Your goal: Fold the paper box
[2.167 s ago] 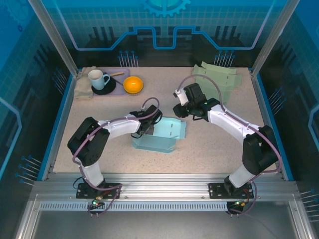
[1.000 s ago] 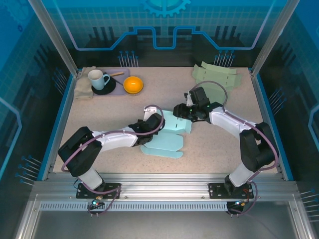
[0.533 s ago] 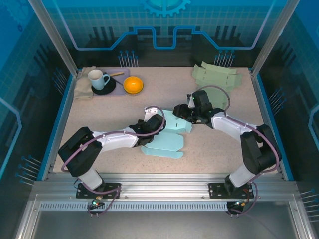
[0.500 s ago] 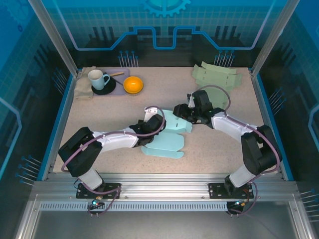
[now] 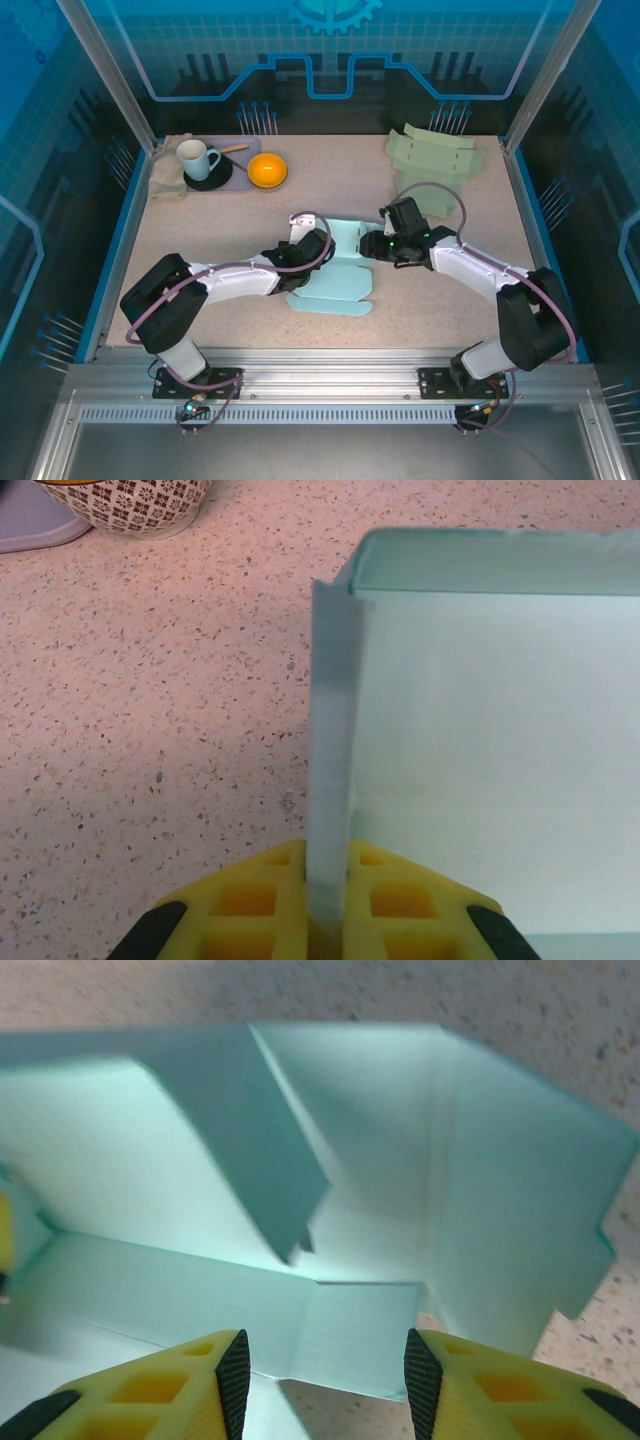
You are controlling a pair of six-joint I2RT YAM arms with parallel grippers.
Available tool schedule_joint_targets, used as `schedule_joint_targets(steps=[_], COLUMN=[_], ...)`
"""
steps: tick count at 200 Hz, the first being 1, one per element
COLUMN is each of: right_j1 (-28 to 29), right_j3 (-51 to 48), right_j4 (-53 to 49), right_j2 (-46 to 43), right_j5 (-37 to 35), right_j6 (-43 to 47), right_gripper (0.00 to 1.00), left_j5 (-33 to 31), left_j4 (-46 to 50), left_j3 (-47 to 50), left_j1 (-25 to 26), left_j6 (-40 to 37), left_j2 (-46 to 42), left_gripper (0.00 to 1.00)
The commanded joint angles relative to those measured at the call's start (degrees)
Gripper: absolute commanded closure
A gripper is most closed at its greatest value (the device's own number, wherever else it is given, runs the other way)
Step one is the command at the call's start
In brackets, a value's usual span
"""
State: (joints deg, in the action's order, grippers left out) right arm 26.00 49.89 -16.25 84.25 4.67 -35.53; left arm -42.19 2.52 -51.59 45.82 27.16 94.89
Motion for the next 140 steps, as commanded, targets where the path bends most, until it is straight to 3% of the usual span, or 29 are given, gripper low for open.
schedule_joint_targets(steps=[1,78,140], right_j1=[0.8,2.9,7.8], right_j3=[-1.4,-0.3,5.0], right_j4=[0.8,7.4,5.2], right_j2=[1.7,5.2,7.5], right_j5=[-1.1,5.1,1.6], right_j6=[-0.7,-6.8,-1.8], right_gripper=[0.52,0.52,0.54], left_j5=[0.0,0.9,1.5], left_j4=[0.3,0.8,0.6], left_j3=[-1.9,-2.1,-1.9], left_j1=[0.1,0.1,0.1], left_j6=[2.4,4.2,4.8], left_j2=[-0.1,-0.1,0.4], left_gripper=[1.0,1.0,1.0])
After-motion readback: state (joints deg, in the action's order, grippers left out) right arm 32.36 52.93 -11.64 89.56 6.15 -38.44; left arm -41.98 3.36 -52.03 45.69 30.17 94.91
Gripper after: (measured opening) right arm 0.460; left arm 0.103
